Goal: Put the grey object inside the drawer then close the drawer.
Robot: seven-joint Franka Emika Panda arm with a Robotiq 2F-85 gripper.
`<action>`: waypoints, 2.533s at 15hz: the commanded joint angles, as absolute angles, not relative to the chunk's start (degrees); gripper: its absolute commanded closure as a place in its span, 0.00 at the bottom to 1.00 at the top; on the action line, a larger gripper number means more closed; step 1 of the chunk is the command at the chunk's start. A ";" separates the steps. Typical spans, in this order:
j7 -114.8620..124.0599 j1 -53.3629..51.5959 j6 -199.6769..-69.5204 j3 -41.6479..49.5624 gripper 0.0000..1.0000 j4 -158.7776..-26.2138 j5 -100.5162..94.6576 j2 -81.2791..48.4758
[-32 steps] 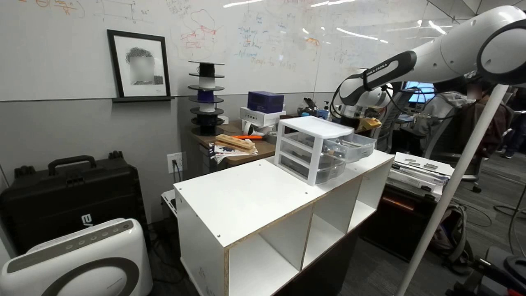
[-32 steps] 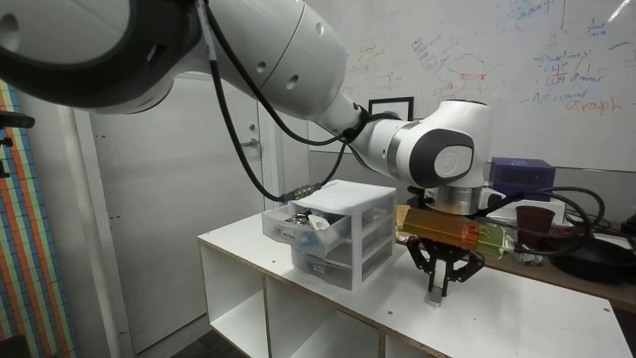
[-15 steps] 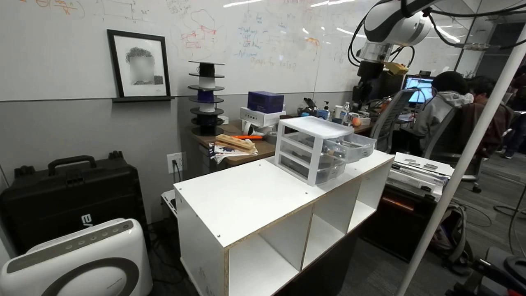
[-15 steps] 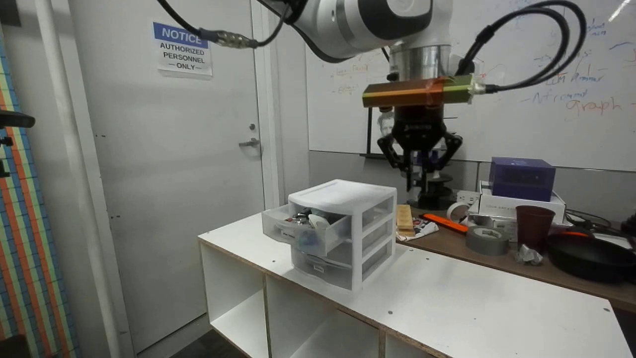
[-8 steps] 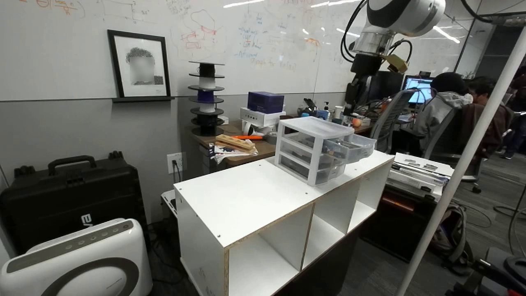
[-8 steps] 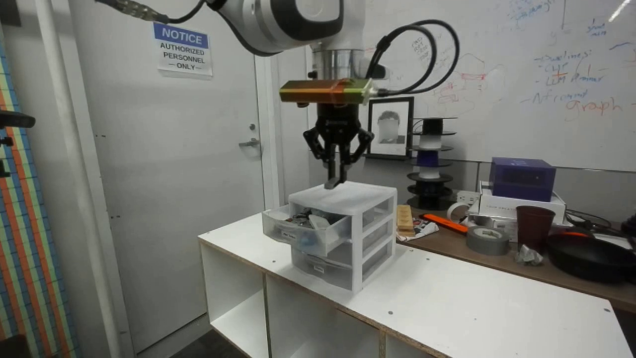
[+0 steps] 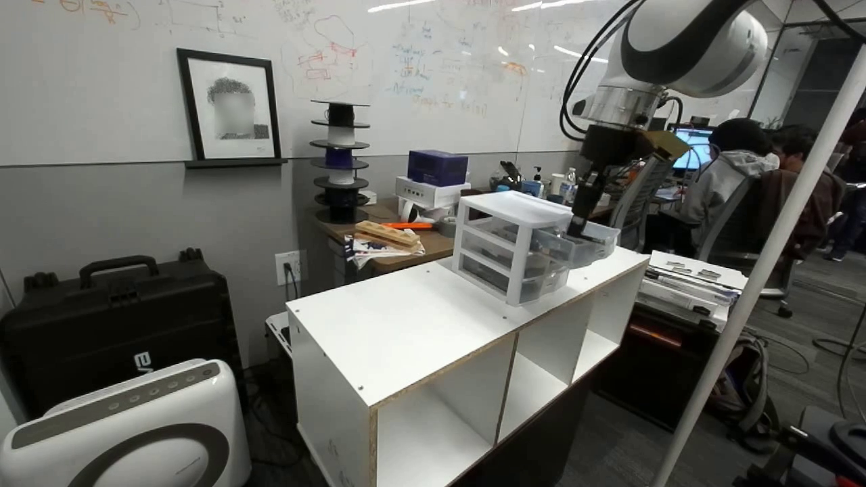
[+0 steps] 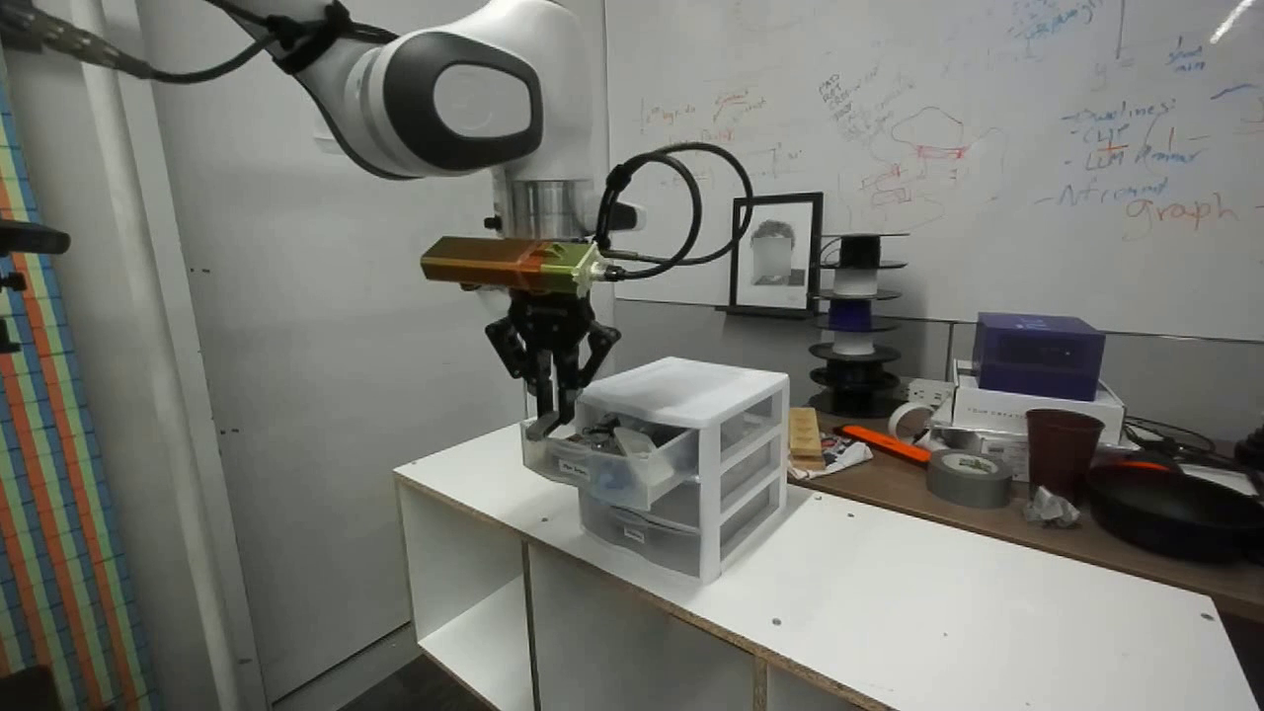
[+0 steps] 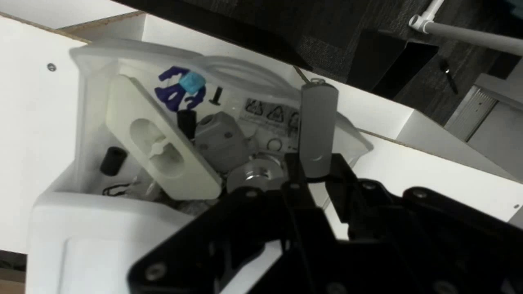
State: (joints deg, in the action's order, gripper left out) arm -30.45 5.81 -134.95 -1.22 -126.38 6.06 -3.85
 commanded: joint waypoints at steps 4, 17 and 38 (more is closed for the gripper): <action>-34.89 3.84 -146.28 0.21 0.92 -135.37 11.00 3.62; -50.99 4.10 -163.63 0.00 0.92 -134.86 33.10 -0.45; -40.74 4.70 -150.73 2.50 0.00 -134.91 21.19 2.25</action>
